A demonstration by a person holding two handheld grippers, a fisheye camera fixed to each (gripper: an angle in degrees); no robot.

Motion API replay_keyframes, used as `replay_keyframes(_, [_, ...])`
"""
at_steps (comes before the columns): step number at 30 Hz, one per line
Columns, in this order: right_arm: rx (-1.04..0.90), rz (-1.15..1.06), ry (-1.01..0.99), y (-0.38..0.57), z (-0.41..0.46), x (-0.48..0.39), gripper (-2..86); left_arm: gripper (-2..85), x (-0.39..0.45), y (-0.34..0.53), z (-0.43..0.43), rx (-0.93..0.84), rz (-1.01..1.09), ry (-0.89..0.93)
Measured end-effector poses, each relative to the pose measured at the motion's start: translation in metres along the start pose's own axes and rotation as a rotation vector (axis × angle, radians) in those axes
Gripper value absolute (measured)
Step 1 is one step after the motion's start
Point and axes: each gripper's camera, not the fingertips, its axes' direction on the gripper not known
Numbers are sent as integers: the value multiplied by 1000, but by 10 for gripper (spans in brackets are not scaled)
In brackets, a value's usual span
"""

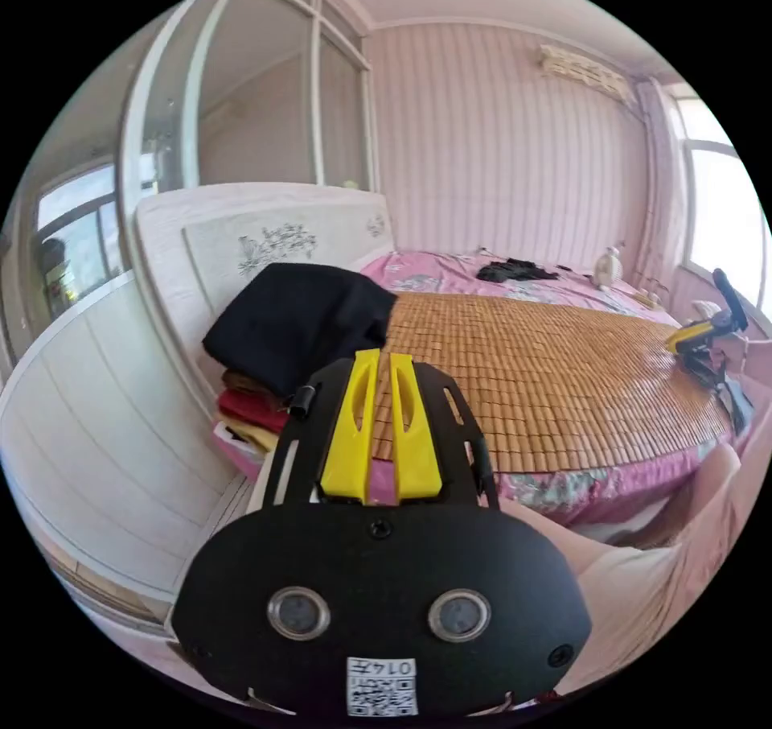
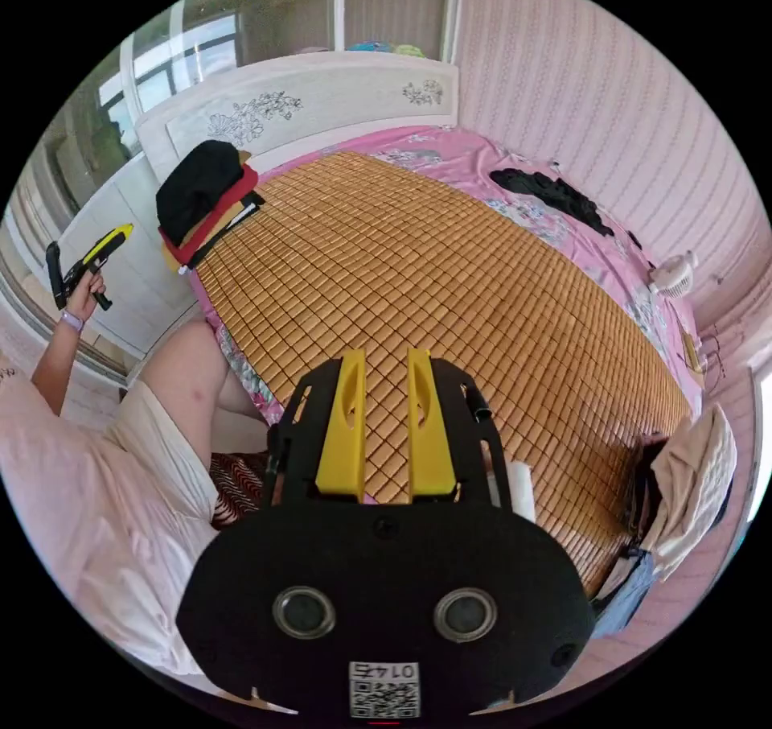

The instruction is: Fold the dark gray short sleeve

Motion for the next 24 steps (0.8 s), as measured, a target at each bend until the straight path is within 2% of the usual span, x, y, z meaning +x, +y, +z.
replay_keyframes(1, [33, 109, 75, 37, -18, 26, 88, 40, 19, -7, 5, -1, 18, 54])
replay_keyframes(3, [79, 269, 176, 89, -43, 62, 110, 57, 104, -40, 35, -33, 109, 311])
replay_keyframes(4, [95, 358, 223, 122, -57, 84, 124, 64, 126, -49, 43, -48, 138, 369])
replay_keyframes(6, [116, 457, 282, 170, -77, 114, 134, 83, 230, -85, 69, -71, 302, 584])
replay_keyframes(7, [136, 513, 312, 200, -90, 132, 136, 84, 258, -94, 74, -69, 348, 622])
replay_keyframes(9, [153, 600, 349, 246, -106, 160, 138, 93, 368, -125, 88, -52, 531, 760])
replay_keyframes(12, [142, 718, 424, 312, -124, 209, 138, 103, 498, -159, 106, -68, 685, 945])
replay_keyframes(17, [72, 859, 482, 383, -131, 306, 138, 114, 694, -191, 129, -87, 925, 1082])
replay_keyframes(21, [48, 900, 534, 404, -127, 371, 137, 121, 841, -197, 145, -124, 1069, 1169])
replay_keyframes(24, [-73, 930, 546, 417, -110, 420, 126, 131, 931, -190, 151, -183, 1151, 1217])
